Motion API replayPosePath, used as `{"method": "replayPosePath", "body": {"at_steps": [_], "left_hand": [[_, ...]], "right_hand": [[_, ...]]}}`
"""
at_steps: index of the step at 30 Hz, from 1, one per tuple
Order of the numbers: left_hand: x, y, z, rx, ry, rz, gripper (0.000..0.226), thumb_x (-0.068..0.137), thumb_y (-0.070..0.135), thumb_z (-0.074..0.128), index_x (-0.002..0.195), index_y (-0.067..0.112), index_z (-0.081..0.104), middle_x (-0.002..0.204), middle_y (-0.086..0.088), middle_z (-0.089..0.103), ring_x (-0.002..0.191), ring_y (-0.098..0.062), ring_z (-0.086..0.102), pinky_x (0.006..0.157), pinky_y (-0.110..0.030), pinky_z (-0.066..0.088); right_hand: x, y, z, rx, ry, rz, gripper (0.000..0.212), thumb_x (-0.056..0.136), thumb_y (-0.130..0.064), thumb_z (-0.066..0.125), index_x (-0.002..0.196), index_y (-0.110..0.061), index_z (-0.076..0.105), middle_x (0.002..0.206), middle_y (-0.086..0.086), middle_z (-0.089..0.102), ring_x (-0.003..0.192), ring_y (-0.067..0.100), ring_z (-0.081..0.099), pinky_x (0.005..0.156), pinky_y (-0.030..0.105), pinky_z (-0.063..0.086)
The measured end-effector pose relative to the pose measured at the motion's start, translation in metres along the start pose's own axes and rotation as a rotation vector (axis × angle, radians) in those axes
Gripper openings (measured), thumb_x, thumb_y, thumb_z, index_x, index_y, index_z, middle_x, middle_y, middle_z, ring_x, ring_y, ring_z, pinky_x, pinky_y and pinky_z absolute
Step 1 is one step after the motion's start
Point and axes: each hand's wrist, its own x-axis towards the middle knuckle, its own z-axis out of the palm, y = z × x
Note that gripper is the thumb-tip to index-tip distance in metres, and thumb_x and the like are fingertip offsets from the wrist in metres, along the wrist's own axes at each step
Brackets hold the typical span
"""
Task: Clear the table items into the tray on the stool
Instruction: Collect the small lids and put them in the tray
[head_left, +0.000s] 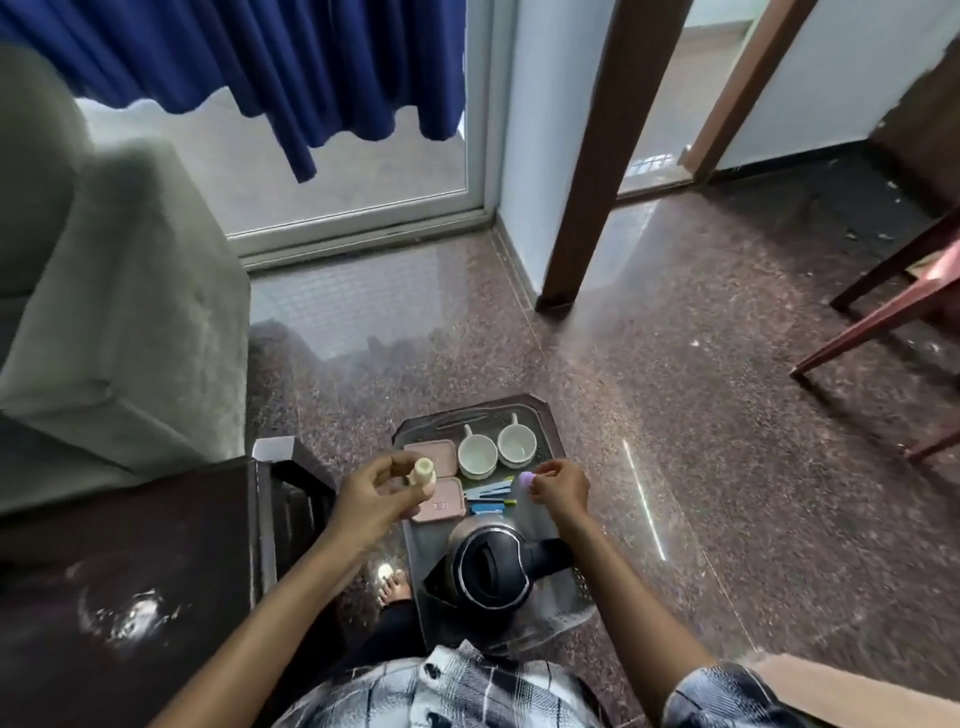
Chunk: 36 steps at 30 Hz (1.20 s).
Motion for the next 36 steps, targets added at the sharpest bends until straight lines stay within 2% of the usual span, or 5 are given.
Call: {"method": "replayPosePath", "body": {"at_steps": [15,24,27,32,36], "left_hand": [[0.005,-0.009,-0.036,0.092,0.029,-0.045,0.027,0.075,-0.006,0.07,0.093,0.015,0.066,0.087,0.002,0.068,0.065,0.0,0.063,0.059,-0.013,0.05],[0.006,-0.011,-0.03,0.069,0.004,-0.085,0.028,0.075,-0.005,0.07,0.095,0.013,0.065,0.108,-0.011,0.062,0.086,-0.022,0.063,0.059,-0.019,0.057],[0.008,-0.006,-0.019,0.116,-0.04,-0.066,0.03,0.076,-0.006,0.069,0.091,0.019,0.063,0.105,-0.007,0.063,0.078,-0.013,0.063,0.06,-0.019,0.057],[0.015,0.004,-0.001,0.266,-0.161,-0.002,0.031,0.079,-0.003,0.067,0.091,0.024,0.059,0.098,0.004,0.06,0.068,0.0,0.062,0.059,-0.012,0.053],[0.022,0.005,0.006,0.415,-0.206,0.077,0.03,0.078,0.006,0.071,0.095,0.03,0.061,0.101,0.001,0.064,0.061,0.003,0.06,0.066,-0.022,0.053]], "right_hand": [[0.056,0.015,0.033,-0.565,-0.127,-0.064,0.017,0.076,-0.011,0.062,0.089,-0.001,0.067,0.101,0.021,0.069,0.095,0.031,0.065,0.071,0.031,0.047],[0.055,0.023,0.018,-0.376,-0.195,-0.042,0.026,0.071,-0.004,0.063,0.096,-0.003,0.068,0.091,0.011,0.068,0.087,0.021,0.06,0.074,0.032,0.047],[0.027,0.0,-0.001,-0.256,-0.154,-0.069,0.029,0.068,0.002,0.062,0.096,-0.005,0.067,0.092,0.013,0.069,0.085,0.028,0.064,0.075,0.04,0.053],[-0.055,-0.057,-0.023,0.057,-0.268,-0.19,0.019,0.079,0.008,0.059,0.087,-0.009,0.064,0.082,0.013,0.066,0.069,0.018,0.061,0.056,0.016,0.05],[-0.108,-0.086,-0.018,0.161,-0.462,-0.309,0.02,0.08,0.007,0.063,0.084,-0.013,0.064,0.068,0.005,0.063,0.056,0.011,0.062,0.054,0.017,0.051]]}}
